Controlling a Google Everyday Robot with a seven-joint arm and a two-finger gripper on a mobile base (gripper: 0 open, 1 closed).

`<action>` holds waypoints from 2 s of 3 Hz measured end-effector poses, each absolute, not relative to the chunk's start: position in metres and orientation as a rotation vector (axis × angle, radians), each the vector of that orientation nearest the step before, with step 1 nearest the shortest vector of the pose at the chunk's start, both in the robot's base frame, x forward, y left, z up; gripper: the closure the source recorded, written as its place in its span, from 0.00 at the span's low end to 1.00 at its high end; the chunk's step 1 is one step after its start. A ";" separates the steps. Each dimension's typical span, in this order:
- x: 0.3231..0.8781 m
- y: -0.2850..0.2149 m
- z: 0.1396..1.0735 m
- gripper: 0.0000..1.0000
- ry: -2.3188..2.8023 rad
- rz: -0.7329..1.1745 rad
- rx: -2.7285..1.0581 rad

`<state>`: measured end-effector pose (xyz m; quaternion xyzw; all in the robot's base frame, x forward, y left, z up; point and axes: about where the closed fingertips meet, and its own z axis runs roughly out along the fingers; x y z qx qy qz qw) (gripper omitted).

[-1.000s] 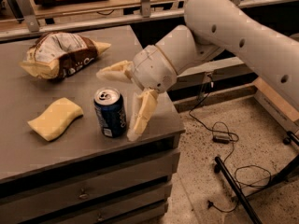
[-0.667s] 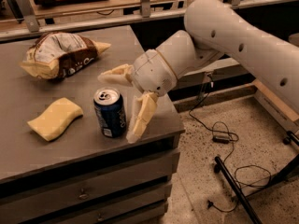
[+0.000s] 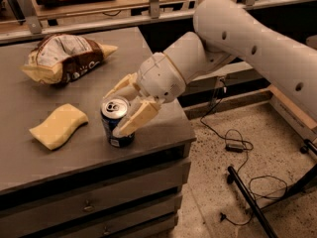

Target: Pick pepsi can

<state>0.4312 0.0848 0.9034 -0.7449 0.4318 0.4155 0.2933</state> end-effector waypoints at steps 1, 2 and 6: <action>0.430 0.086 0.904 0.71 1.147 1.107 -1.987; 0.429 0.088 0.904 0.94 1.144 1.107 -1.989; 0.429 0.056 0.996 1.00 1.196 0.908 -2.013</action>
Offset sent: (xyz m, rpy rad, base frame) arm -0.0009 0.0017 0.0003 -0.0002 -0.0010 0.0029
